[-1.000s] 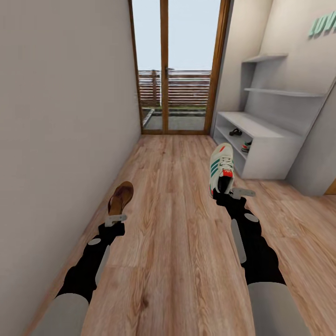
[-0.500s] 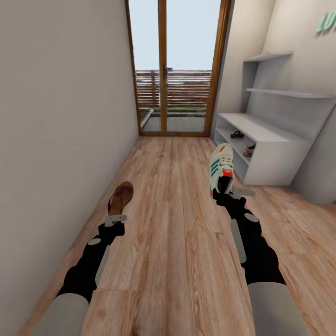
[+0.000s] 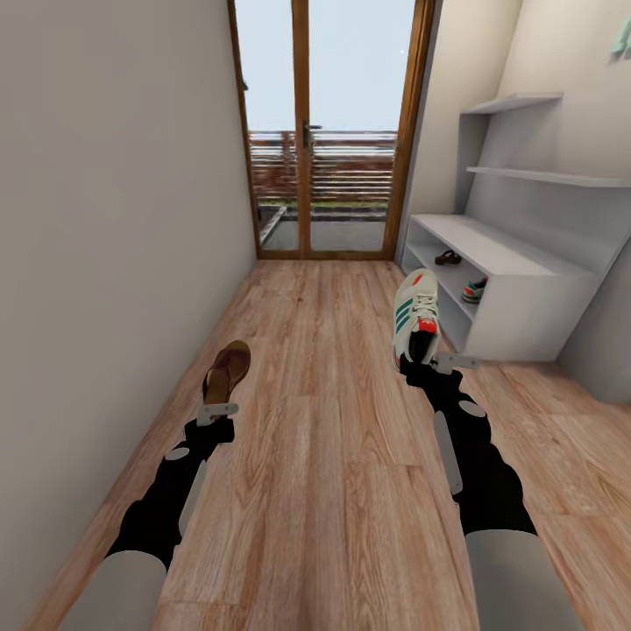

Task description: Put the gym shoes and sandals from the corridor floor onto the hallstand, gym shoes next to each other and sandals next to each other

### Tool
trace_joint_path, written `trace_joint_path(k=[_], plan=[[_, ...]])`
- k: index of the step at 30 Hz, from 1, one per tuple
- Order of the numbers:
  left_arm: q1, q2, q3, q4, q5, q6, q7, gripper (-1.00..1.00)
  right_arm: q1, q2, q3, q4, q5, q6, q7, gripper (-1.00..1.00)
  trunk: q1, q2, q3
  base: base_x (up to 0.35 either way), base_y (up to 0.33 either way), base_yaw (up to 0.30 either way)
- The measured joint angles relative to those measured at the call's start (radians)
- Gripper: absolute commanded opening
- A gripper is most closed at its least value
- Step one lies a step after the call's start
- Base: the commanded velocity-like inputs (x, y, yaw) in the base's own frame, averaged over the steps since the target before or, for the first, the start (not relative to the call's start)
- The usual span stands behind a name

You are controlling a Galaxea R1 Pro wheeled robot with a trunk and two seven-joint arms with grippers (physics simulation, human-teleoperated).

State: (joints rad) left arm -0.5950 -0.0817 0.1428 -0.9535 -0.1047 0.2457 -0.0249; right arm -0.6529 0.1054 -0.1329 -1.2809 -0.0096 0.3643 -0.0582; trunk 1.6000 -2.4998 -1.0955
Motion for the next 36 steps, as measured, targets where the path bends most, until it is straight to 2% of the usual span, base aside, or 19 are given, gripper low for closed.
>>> trace_joint_path(k=[23,36], plan=[[0.0,0.0,0.0,0.0,0.0,0.0,0.0,-1.0,0.0,0.0,0.0,0.0,0.0,0.0,0.0,-1.0,0.0,0.0,0.0,0.347,-0.083,0.0],[0.0,0.0,0.0,0.0,0.0,0.0,0.0,-1.0,0.0,0.0,0.0,0.0,0.0,0.0,0.0,-1.0,0.0,0.0,0.0,0.348,-0.011,0.0]])
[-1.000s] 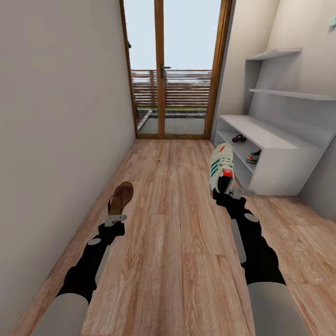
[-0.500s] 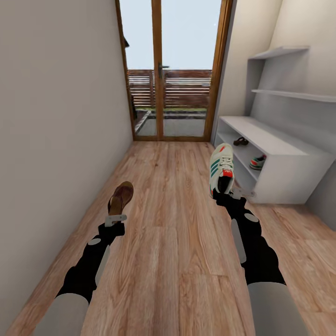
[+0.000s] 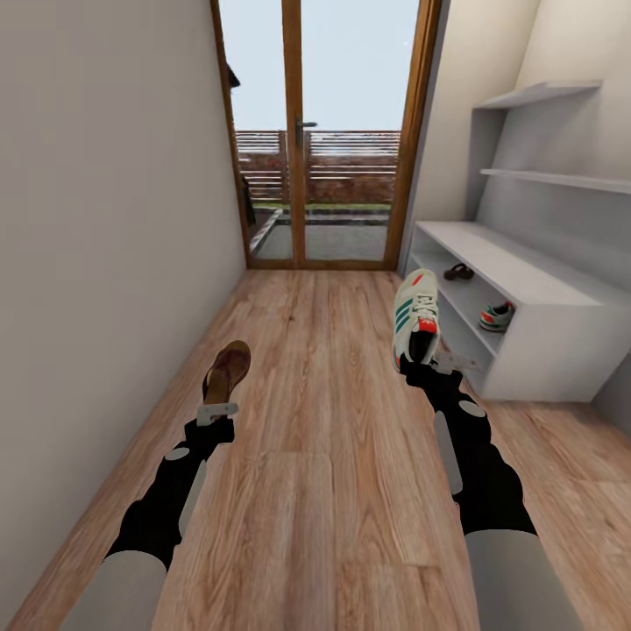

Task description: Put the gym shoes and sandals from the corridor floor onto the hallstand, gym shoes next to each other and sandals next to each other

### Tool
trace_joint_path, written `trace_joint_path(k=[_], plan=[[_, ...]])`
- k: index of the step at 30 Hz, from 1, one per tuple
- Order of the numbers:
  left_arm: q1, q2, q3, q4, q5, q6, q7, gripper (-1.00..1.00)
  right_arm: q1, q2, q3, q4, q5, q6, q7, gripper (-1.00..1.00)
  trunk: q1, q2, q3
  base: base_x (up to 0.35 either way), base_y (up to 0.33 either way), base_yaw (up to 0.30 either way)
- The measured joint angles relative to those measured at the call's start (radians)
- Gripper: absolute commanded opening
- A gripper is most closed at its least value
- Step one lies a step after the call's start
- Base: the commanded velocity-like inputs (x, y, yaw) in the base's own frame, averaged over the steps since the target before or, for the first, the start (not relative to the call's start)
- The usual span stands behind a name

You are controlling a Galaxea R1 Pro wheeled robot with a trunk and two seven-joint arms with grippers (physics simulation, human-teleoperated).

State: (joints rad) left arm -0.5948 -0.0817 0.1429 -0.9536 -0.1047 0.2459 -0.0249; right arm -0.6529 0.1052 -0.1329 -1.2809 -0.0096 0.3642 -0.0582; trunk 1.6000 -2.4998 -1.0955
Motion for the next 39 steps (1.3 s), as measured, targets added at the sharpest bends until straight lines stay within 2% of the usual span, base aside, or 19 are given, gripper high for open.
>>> trace_joint_path(k=[12,39], plan=[[0.0,0.0,0.0,0.0,0.0,0.001,0.0,-1.0,0.0,0.0,0.0,0.0,0.0,0.0,0.0,-1.0,0.0,0.0,0.005,0.349,0.0,0.077],[0.0,0.0,0.0,0.0,0.0,0.003,0.0,-1.0,0.0,0.0,-0.001,0.0,0.0,0.0,0.0,-1.0,0.0,0.0,0.005,0.348,0.0,0.002]])
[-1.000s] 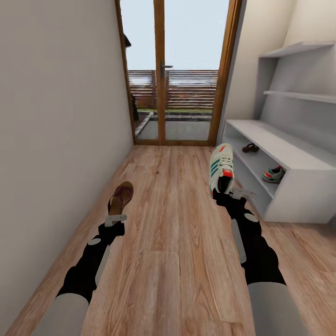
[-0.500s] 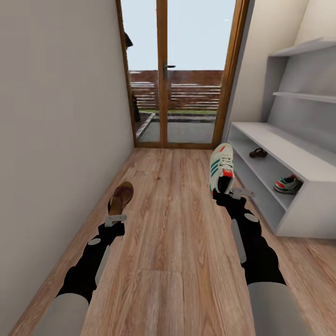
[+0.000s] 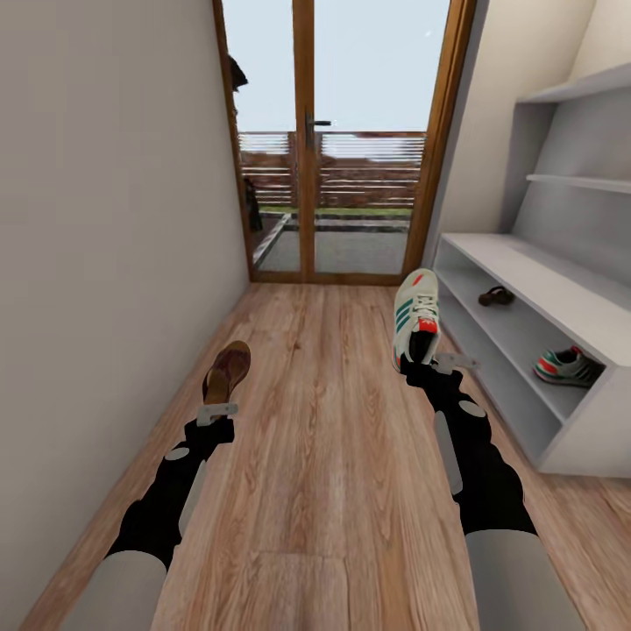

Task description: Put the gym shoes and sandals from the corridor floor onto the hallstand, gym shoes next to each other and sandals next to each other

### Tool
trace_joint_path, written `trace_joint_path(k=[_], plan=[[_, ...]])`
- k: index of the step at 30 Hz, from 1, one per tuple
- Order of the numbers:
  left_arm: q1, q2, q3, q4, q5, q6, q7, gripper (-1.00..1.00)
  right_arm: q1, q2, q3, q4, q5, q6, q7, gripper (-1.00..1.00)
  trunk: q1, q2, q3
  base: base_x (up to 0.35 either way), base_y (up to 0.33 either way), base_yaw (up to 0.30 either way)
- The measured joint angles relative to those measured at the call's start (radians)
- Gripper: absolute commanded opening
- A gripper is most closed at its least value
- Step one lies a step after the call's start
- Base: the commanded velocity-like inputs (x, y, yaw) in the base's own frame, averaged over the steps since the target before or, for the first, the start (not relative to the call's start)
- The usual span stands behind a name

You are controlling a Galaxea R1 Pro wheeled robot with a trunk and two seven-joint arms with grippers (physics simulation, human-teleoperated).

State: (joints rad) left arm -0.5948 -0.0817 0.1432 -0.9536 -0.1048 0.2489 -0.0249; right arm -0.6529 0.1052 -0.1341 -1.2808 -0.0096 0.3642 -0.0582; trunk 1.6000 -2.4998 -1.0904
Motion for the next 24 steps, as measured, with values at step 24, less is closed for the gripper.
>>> trace_joint_path(k=[24], plan=[[0.0,0.0,0.0,0.0,0.0,0.0,0.0,-1.0,0.0,0.0,0.001,0.0,0.0,0.0,0.0,-1.0,0.0,0.0,0.0,0.349,0.0,0.0]])
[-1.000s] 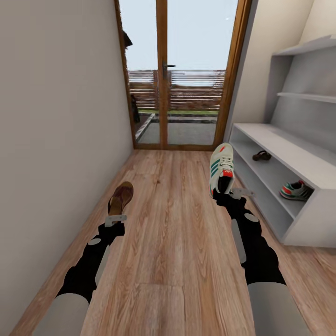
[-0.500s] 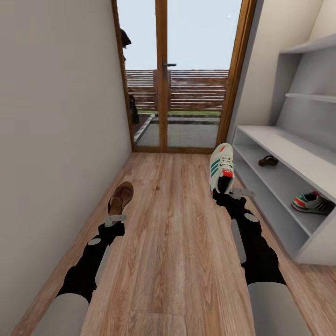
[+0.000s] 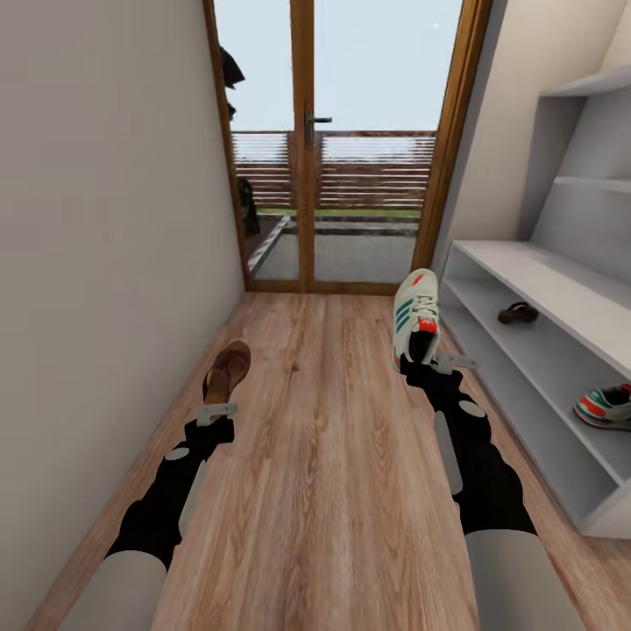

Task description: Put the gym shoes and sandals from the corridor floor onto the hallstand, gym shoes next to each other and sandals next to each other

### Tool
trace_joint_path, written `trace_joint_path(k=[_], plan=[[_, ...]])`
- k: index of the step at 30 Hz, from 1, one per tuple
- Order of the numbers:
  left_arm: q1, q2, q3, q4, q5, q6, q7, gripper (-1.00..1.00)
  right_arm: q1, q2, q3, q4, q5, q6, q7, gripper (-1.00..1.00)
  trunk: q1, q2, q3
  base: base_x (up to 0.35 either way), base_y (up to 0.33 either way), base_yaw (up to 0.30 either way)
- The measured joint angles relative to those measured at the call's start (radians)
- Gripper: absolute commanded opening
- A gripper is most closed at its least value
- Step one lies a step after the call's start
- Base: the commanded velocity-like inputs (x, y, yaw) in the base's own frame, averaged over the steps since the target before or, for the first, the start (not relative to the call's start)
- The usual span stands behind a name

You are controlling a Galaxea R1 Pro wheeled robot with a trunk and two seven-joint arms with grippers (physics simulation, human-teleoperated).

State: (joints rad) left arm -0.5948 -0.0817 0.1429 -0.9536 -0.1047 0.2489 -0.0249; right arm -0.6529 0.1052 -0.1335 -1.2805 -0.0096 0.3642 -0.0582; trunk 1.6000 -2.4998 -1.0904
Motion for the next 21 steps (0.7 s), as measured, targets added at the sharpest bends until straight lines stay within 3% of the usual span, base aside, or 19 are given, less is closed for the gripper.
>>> trace_joint_path(k=[21], plan=[[0.0,0.0,0.0,0.0,0.0,0.0,0.0,-1.0,0.0,0.0,0.001,0.0,0.0,0.0,0.0,-1.0,0.0,0.0,0.0,0.349,0.0,0.0]])
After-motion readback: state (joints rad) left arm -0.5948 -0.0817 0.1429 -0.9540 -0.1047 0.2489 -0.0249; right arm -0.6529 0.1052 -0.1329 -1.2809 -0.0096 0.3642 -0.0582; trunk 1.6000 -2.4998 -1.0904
